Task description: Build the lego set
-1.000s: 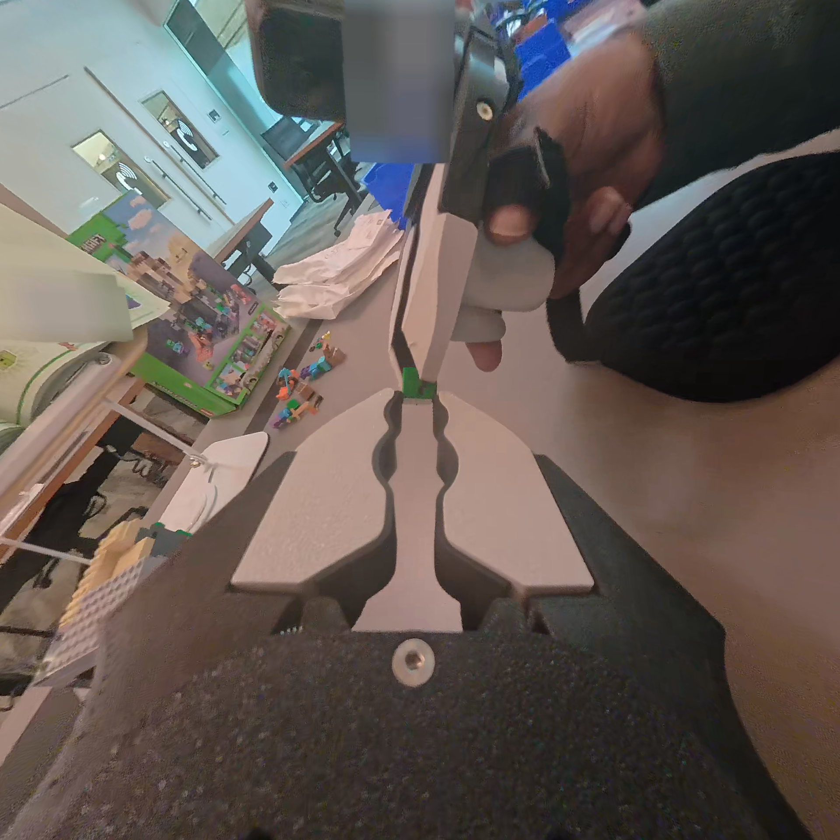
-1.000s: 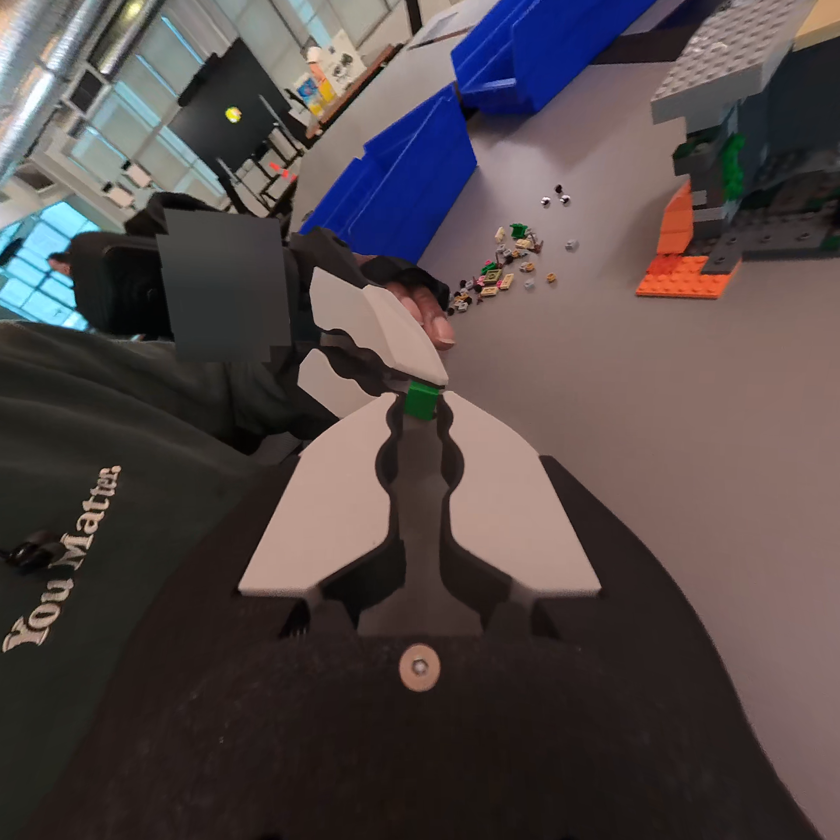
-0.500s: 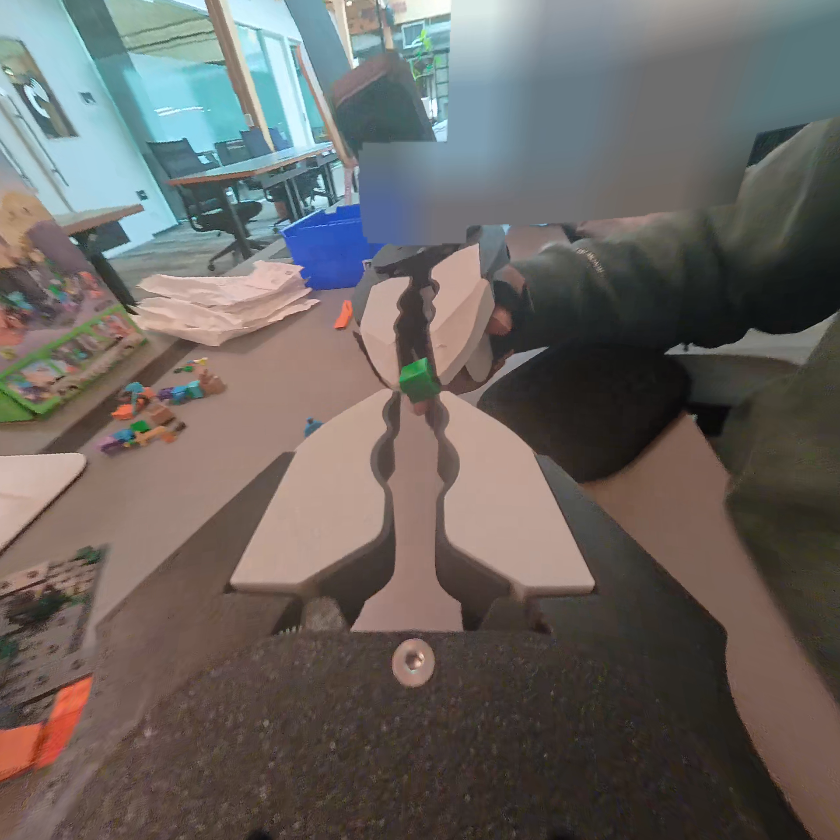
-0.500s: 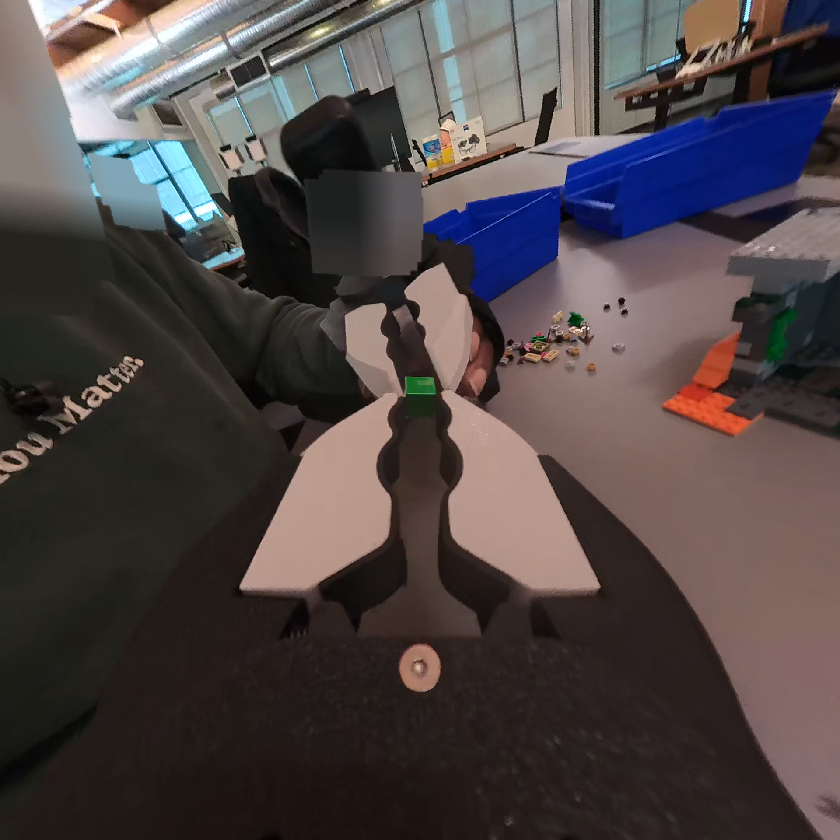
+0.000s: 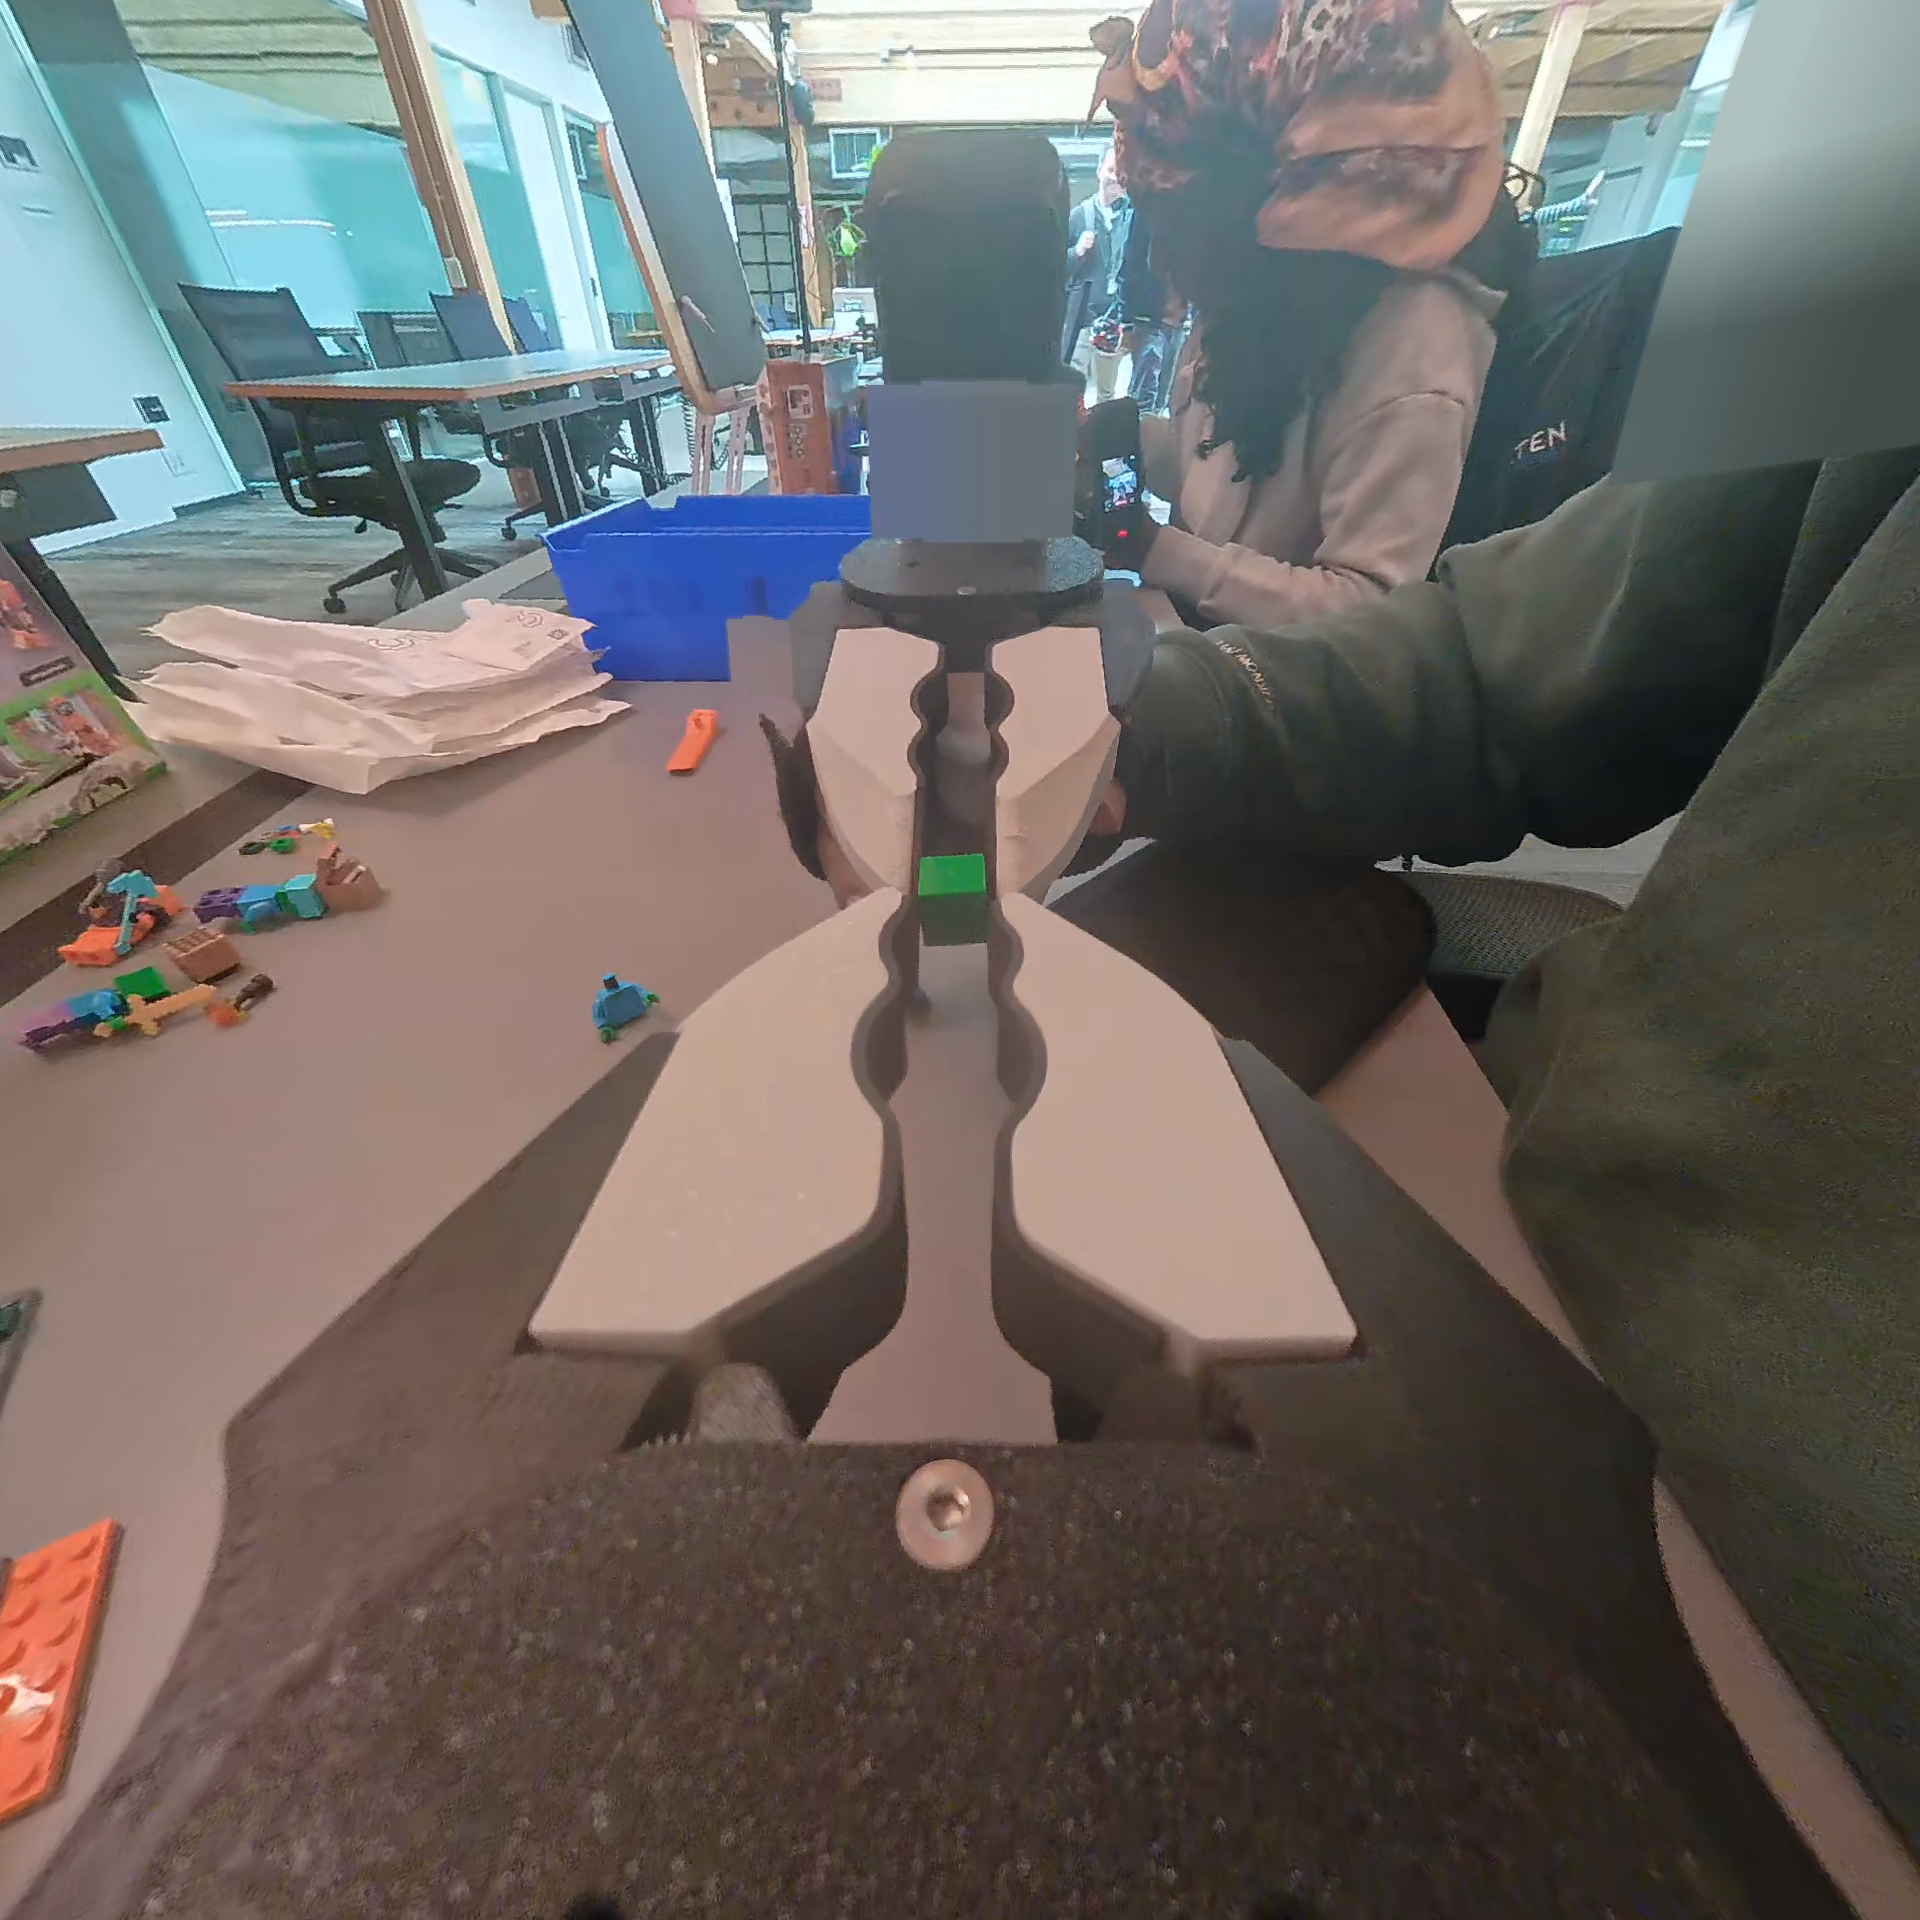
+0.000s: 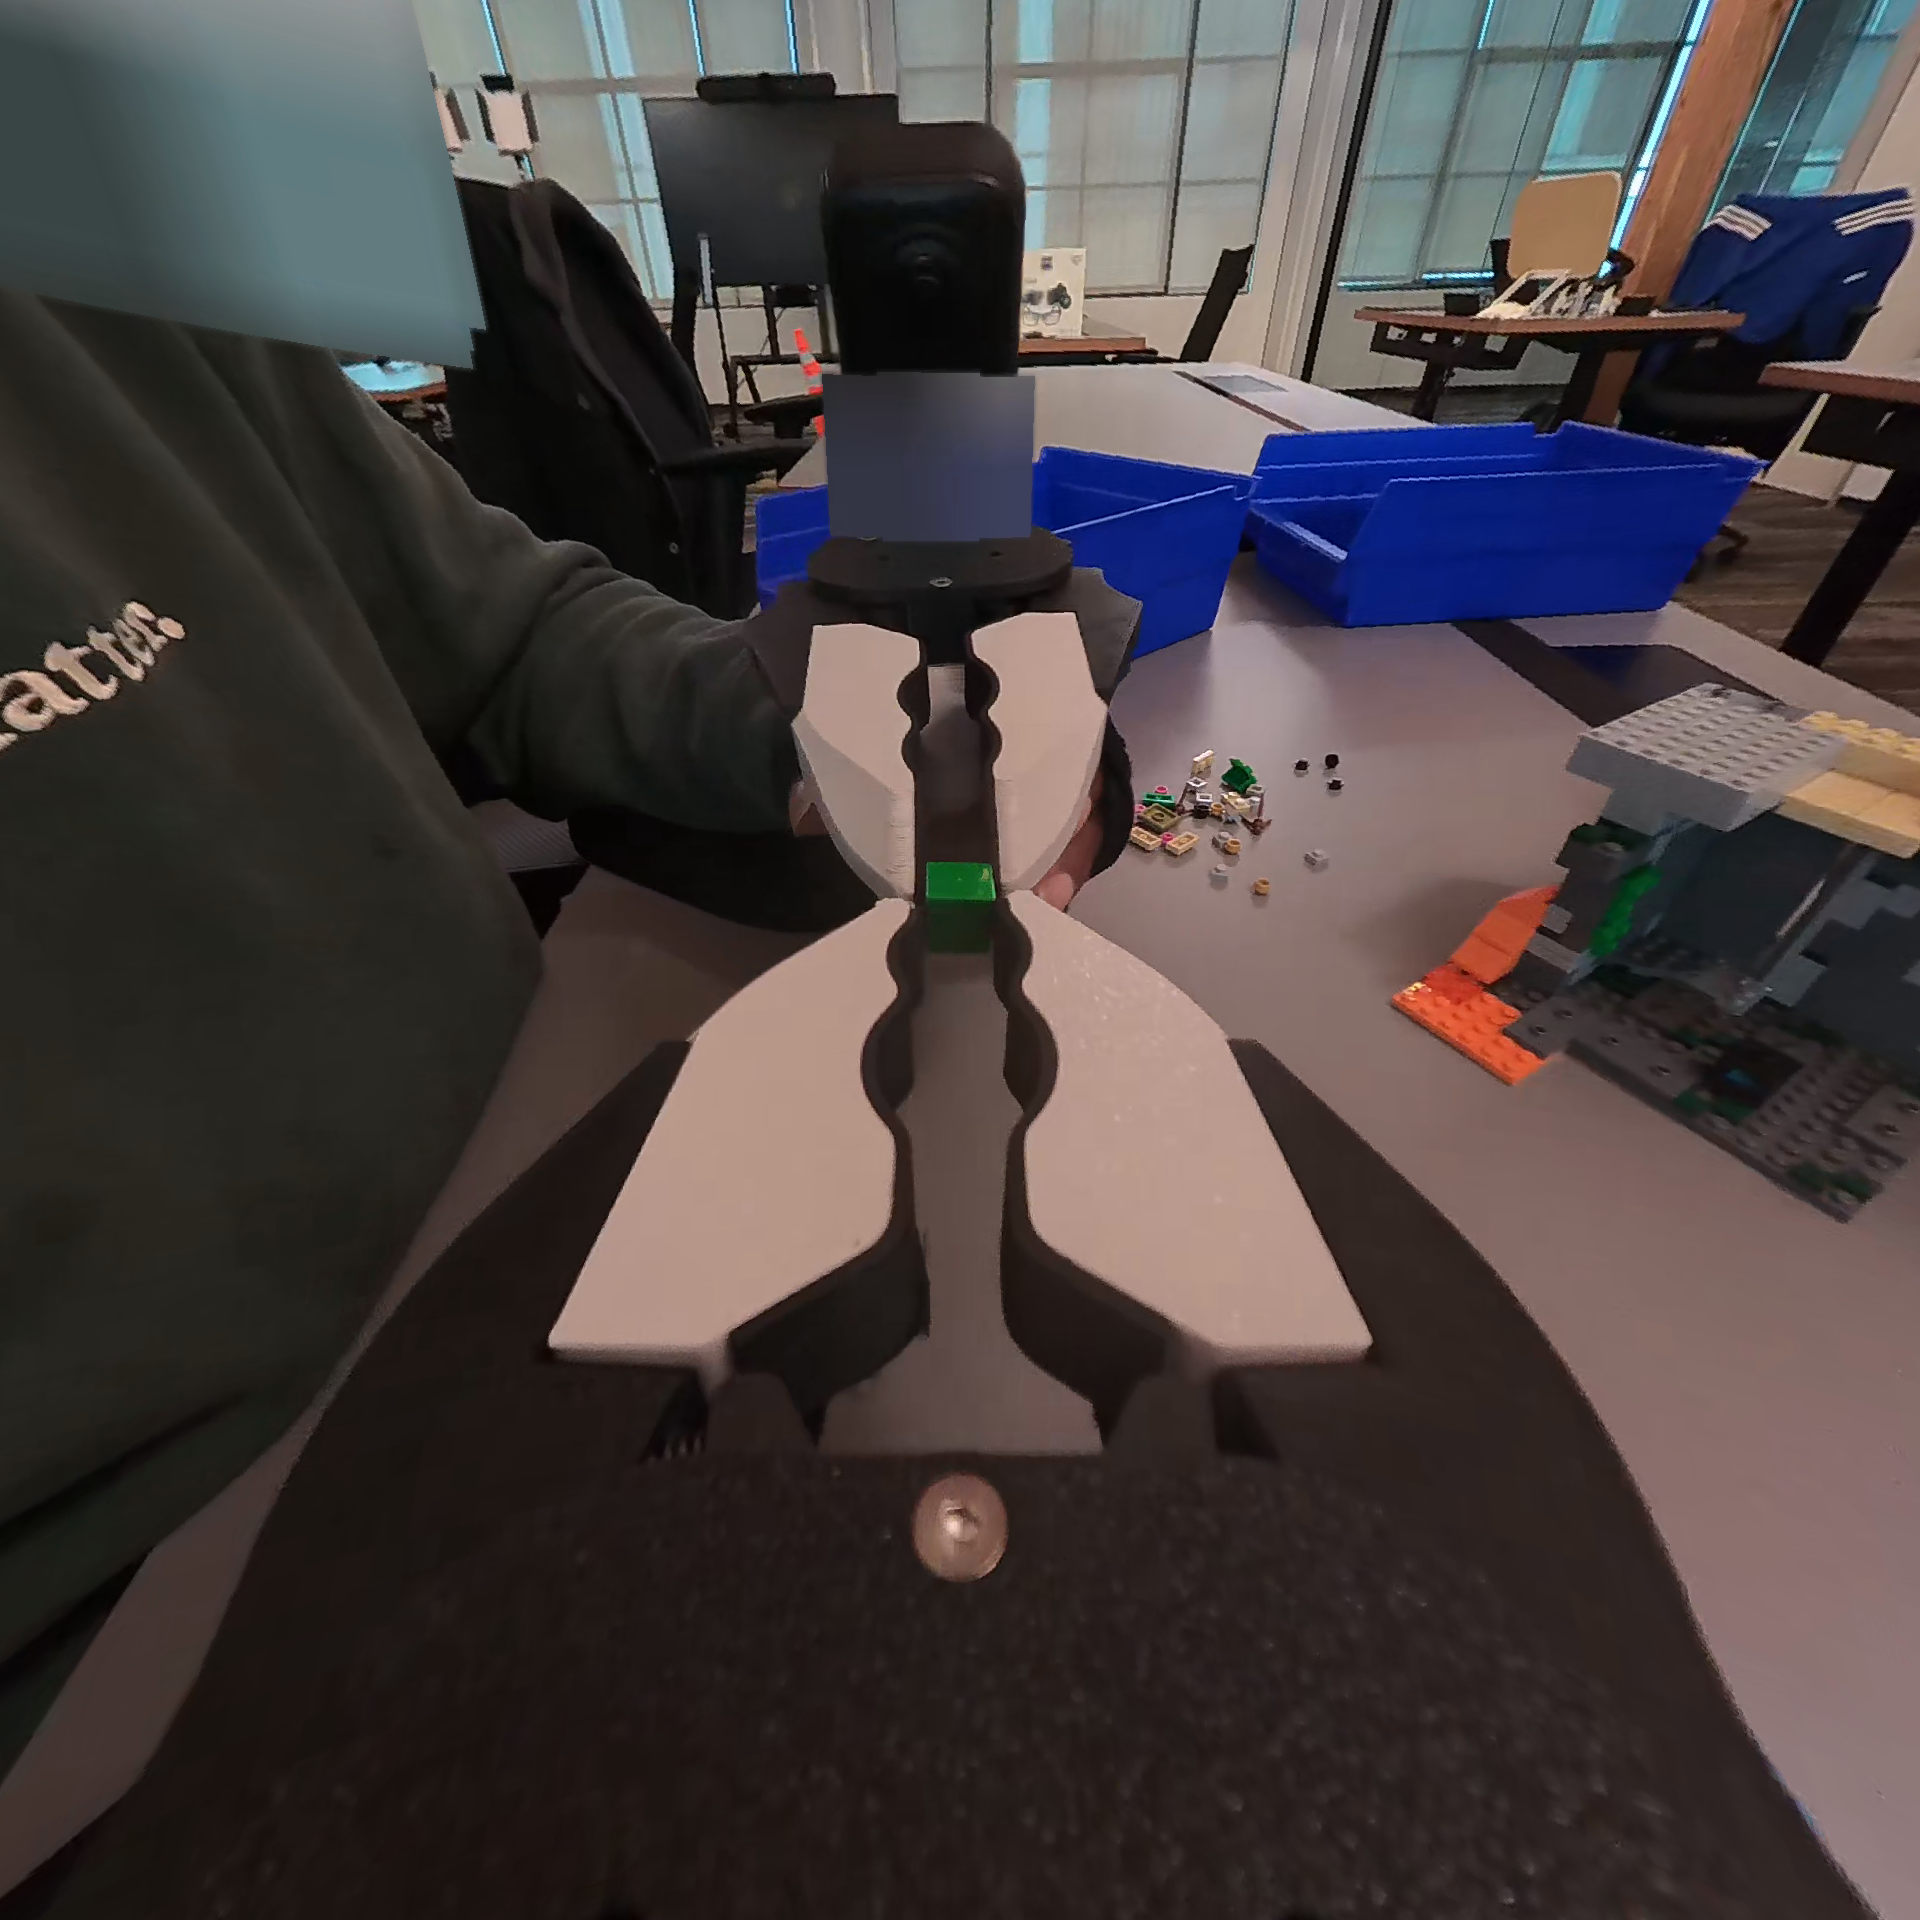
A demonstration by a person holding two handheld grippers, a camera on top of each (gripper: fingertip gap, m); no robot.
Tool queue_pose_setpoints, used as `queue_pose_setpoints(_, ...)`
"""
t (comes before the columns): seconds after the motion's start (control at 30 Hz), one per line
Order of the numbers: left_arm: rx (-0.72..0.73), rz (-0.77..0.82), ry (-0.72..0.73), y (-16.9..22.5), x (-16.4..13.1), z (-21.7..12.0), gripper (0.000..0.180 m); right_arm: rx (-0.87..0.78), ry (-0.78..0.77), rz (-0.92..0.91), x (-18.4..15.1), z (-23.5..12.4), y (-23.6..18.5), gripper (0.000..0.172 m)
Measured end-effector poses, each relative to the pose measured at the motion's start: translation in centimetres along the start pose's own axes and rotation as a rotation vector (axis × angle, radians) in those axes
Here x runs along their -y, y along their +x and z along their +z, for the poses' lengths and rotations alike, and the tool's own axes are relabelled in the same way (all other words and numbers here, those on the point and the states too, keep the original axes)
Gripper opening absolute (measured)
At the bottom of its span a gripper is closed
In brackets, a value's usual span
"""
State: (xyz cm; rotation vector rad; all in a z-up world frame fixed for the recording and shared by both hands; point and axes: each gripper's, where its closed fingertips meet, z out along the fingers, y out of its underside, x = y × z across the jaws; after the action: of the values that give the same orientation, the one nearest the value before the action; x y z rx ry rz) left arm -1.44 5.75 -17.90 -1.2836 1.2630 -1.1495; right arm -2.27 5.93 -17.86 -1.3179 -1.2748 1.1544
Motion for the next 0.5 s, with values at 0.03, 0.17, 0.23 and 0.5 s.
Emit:
queue_pose_setpoints(0.03,0.0,0.004,-0.003,0.0,0.0,0.0,0.012,-0.006,-0.005,-0.008,0.0,0.0,0.0,0.012)
queue_pose_setpoints(0.17,0.029,0.08,-0.052,-0.2,-0.5,0.0,0.011,-0.014,-0.075,-0.013,-0.3,0.1,0.1,0.013)
queue_pose_setpoints(0.23,0.039,0.112,-0.071,-0.2,-0.7,-0.1,0.011,-0.008,-0.131,-0.019,-0.5,-0.1,0.0,0.016)
queue_pose_setpoints(0.5,0.039,0.152,-0.117,0.0,-1.2,0.1,0.012,-0.017,-0.275,-0.058,-1.1,-0.1,0.0,0.012)
